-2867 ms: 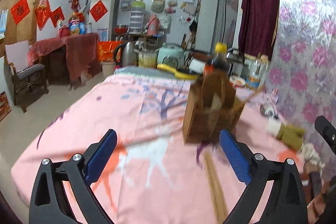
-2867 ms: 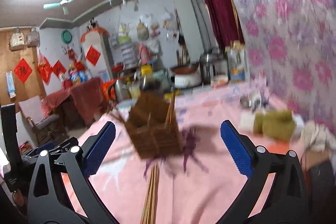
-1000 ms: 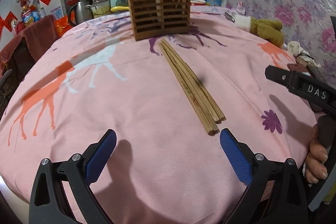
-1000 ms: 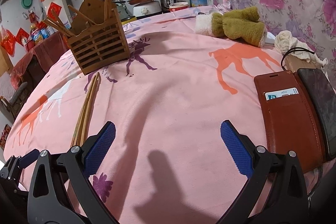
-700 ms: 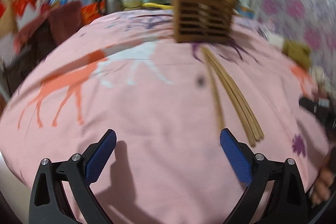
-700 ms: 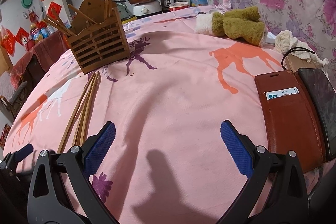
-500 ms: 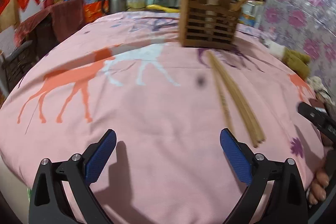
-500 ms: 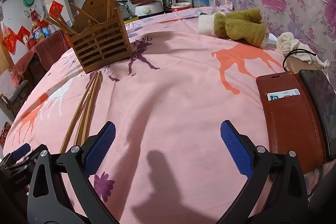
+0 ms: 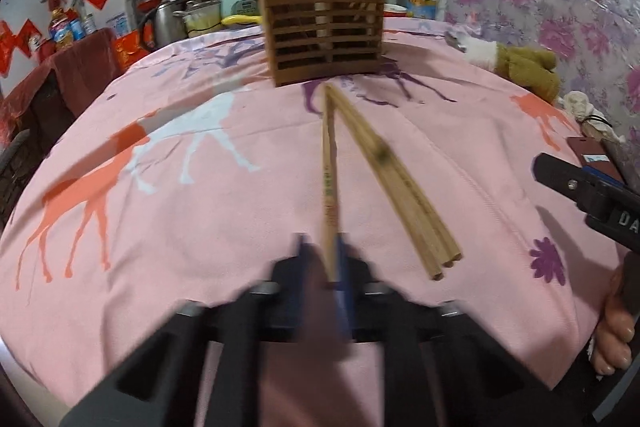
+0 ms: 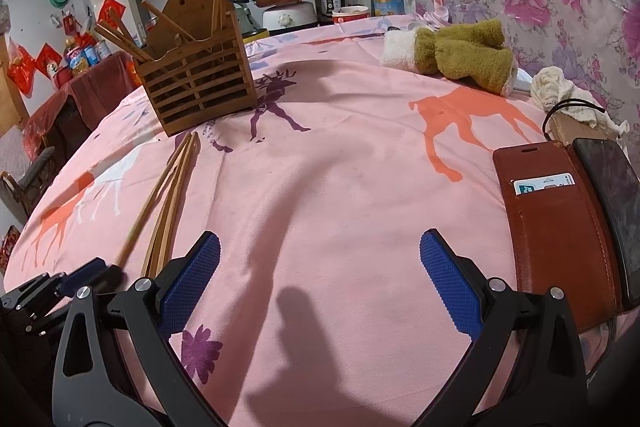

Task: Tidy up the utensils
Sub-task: 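Close the left gripper on a loose chopstick while the right gripper grasps another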

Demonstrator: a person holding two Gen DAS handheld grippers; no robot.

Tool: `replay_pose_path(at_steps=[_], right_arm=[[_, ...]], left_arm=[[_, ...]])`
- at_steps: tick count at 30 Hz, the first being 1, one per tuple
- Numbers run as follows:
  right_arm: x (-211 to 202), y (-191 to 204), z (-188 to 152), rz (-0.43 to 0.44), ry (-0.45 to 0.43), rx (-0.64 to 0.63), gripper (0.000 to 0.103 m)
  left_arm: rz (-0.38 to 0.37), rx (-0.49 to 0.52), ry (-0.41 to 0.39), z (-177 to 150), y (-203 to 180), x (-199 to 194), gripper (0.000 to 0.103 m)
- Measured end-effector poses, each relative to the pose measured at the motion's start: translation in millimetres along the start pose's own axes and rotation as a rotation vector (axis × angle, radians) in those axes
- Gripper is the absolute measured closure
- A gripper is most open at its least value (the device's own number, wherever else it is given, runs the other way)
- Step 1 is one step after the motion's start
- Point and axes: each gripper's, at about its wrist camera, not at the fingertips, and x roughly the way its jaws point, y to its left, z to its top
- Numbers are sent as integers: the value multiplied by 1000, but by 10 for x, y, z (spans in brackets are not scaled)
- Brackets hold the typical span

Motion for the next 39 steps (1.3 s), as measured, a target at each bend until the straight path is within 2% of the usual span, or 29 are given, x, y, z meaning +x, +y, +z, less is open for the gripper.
replay_pose_path(at_steps=[5, 7, 9, 11, 13, 14, 15, 16, 21, 26, 28, 29, 33, 39], right_arm=[[-77, 125, -34, 46, -23, -70, 7], [-125, 254, -77, 101, -33, -139, 8], [-157, 370, -123, 137, -35, -201, 13], [-157, 487, -185, 164, -25, -271, 17], [-129, 577, -232, 180, 0, -321, 21], [-114, 605, -241, 184, 9, -335, 24], [-99, 629, -255, 185, 20, -348, 28], [-84, 644, -268, 188, 28, -358, 30], [-47, 702, -318, 195, 57, -391, 42], [-11, 789, -365, 191, 65, -447, 46], [5, 774, -351, 146, 46, -443, 55], [35, 739, -324, 125, 48, -423, 64], [68, 566, -227, 148, 70, -330, 64], [17, 612, -244, 186, 46, -355, 64]], left_arm=[[82, -117, 8, -79, 337, -66, 97], [79, -143, -5, -129, 429, -110, 95], [67, -153, -11, -139, 455, -113, 95], [61, -141, -18, -141, 440, -120, 87], [41, -125, -26, -147, 407, -124, 64], [45, -117, -28, -150, 383, -127, 59], [59, -108, -28, -154, 357, -121, 47], [66, -107, -27, -157, 347, -111, 40], [59, -114, -27, -156, 360, -92, 32], [62, -107, -27, -162, 352, -80, 22], [62, -111, -26, -164, 356, -81, 20], [62, -112, -26, -163, 360, -80, 20], [65, -114, -26, -168, 361, -83, 19], [65, -113, -26, -167, 360, -84, 19]])
